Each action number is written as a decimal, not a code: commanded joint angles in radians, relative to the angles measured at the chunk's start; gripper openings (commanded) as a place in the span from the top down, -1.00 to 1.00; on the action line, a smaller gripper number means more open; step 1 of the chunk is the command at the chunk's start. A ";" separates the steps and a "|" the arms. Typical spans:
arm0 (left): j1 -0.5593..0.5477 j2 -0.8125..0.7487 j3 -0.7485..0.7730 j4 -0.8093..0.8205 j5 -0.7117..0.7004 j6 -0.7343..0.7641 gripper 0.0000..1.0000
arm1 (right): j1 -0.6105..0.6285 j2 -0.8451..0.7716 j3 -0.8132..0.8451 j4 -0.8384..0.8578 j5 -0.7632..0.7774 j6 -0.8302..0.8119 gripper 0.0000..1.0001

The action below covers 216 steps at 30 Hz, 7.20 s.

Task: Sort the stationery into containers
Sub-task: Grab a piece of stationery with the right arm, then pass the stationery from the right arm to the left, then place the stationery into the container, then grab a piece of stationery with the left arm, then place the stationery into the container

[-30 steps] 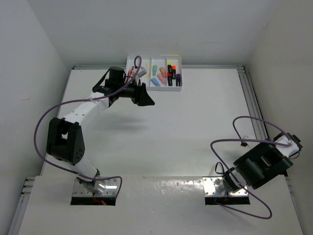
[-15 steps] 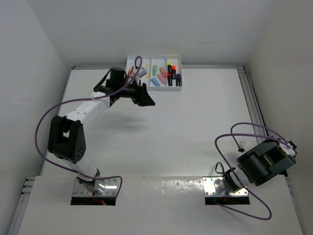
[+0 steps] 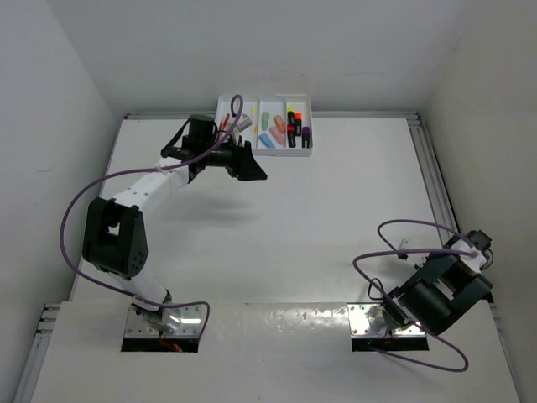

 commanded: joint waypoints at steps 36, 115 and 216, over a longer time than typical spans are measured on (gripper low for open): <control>-0.126 -0.142 -0.408 0.747 -0.087 -0.587 -0.31 | 0.949 0.302 0.449 1.340 -0.893 3.150 1.00; 0.069 0.719 0.657 0.233 -0.741 -0.134 0.14 | 0.848 0.273 0.467 0.865 -0.787 2.738 -0.32; -0.110 0.081 -0.187 0.776 0.069 -0.559 1.00 | 1.262 0.486 0.864 0.458 -0.734 2.437 -0.48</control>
